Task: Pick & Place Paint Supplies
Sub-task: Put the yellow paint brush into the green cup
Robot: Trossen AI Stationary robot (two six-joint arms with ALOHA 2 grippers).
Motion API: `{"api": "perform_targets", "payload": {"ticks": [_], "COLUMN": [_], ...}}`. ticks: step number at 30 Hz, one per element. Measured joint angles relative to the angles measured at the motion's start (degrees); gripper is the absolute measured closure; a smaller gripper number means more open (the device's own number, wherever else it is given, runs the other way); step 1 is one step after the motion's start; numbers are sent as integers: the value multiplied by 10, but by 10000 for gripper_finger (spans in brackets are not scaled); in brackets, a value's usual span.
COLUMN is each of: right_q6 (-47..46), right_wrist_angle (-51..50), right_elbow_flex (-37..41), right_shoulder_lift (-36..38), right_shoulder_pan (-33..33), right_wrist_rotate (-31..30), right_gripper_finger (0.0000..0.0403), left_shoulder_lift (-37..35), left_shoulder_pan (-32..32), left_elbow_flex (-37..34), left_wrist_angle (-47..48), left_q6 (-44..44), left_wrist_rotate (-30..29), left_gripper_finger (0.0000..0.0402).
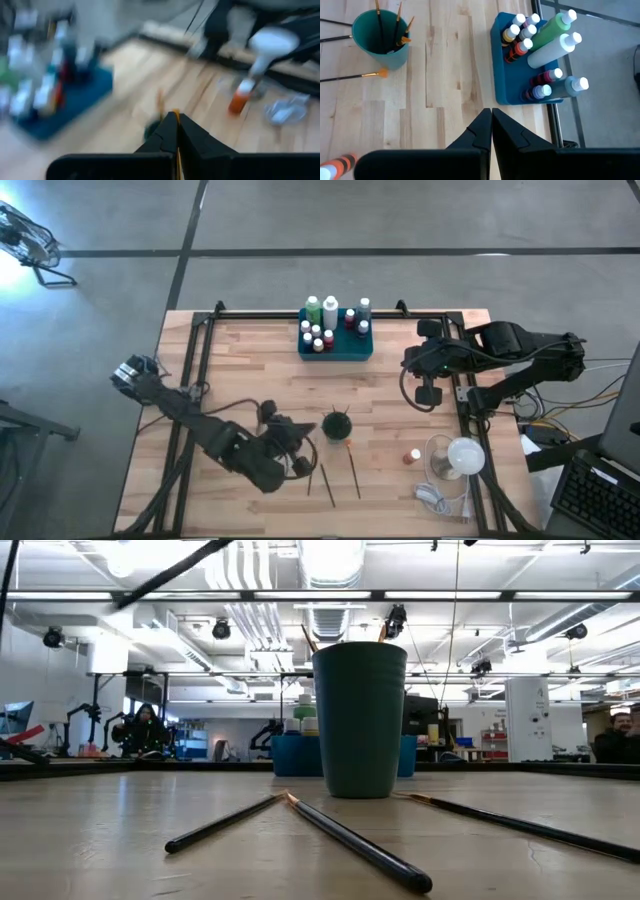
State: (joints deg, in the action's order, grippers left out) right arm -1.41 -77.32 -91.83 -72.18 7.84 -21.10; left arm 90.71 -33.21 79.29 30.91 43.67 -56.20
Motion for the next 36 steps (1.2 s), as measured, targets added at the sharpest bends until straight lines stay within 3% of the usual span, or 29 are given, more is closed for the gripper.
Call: {"api": "perform_targets", "payload": {"ticks": [3,6,9,12,20,36], "right_q6": [0,-1,-1,-1,4,12], "right_wrist_angle": [1,1,1,0,0,0], "right_elbow_flex": [0,0,0,0,0,0], "right_shoulder_lift": [0,0,0,0,0,0], "right_shoulder_pan": [0,0,0,0,0,0], "right_wrist_rotate": [0,0,0,0,0,0], "right_gripper_finger": [394,394,394,394,394,394], "left_shoulder_lift": [0,4,4,4,4,6], "left_shoulder_pan": [9,30,60,90,152,209], "left_elbow_flex": [0,-16,-58,-102,-184,-347], "left_wrist_angle": [-155,-299,-459,-583,-725,-929], "left_q6": [-201,-347,-460,-513,-513,-443], "left_wrist_rotate": [4,68,199,319,422,434], "left_gripper_finger": [400,400,400,400,400,400]}}
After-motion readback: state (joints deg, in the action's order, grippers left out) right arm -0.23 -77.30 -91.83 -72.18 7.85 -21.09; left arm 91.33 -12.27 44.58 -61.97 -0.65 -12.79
